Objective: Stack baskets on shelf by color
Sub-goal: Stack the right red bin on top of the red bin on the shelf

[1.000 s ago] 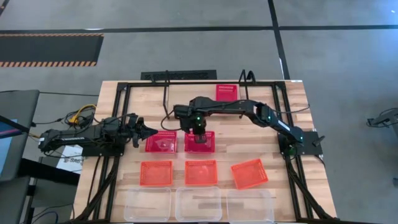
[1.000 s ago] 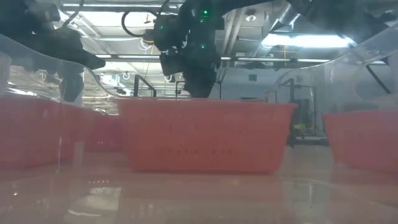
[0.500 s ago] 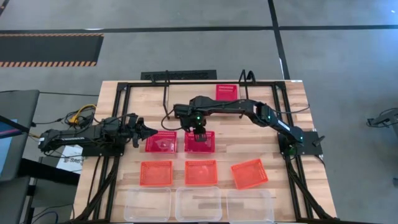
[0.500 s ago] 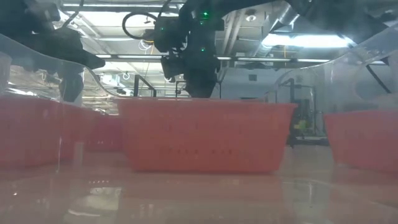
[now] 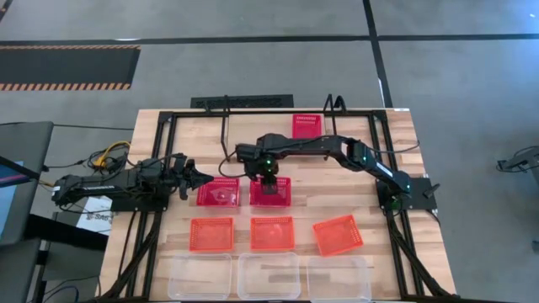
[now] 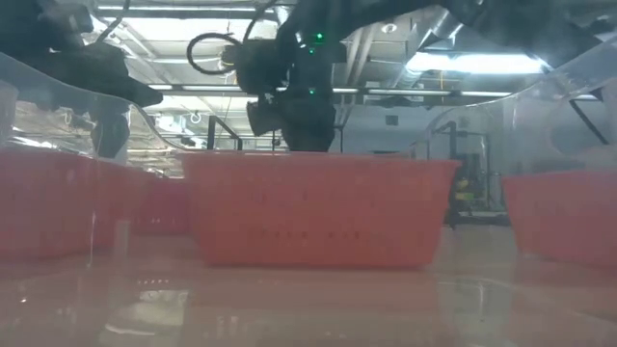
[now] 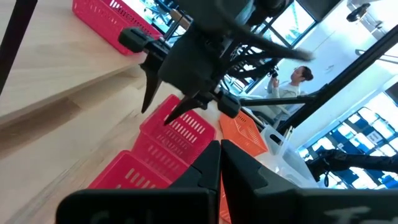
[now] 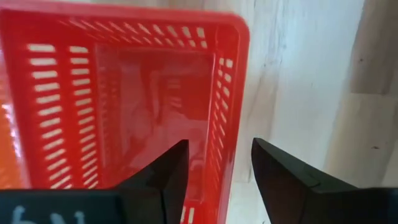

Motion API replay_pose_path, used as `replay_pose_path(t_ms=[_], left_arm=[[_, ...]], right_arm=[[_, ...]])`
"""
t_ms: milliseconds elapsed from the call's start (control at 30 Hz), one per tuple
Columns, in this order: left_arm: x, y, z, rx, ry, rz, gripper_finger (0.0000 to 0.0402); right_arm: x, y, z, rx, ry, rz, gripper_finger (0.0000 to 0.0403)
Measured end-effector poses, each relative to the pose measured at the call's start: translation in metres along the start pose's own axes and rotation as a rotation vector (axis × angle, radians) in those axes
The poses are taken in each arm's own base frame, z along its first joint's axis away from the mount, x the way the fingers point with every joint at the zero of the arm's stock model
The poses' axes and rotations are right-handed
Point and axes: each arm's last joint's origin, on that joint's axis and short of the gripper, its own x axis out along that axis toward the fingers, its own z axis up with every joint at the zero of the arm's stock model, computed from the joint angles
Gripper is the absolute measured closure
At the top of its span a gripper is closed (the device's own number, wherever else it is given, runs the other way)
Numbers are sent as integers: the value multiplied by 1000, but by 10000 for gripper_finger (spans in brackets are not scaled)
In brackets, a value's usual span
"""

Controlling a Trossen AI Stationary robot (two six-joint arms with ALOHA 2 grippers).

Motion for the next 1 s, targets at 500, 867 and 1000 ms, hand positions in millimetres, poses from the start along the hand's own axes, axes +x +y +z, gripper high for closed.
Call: replay_pose_path(t_ms=[500,867,1000], left_arm=[[0,0,0,0,0,0,401],[0,0,0,0,1,5,401],[0,0,0,0,2,6,401]], right_arm=[[8,-1,-4,46,28,-3,387],[-98,5,-6,171,-188,-159,398],[-162,4,-28,360,-358,-319,398]])
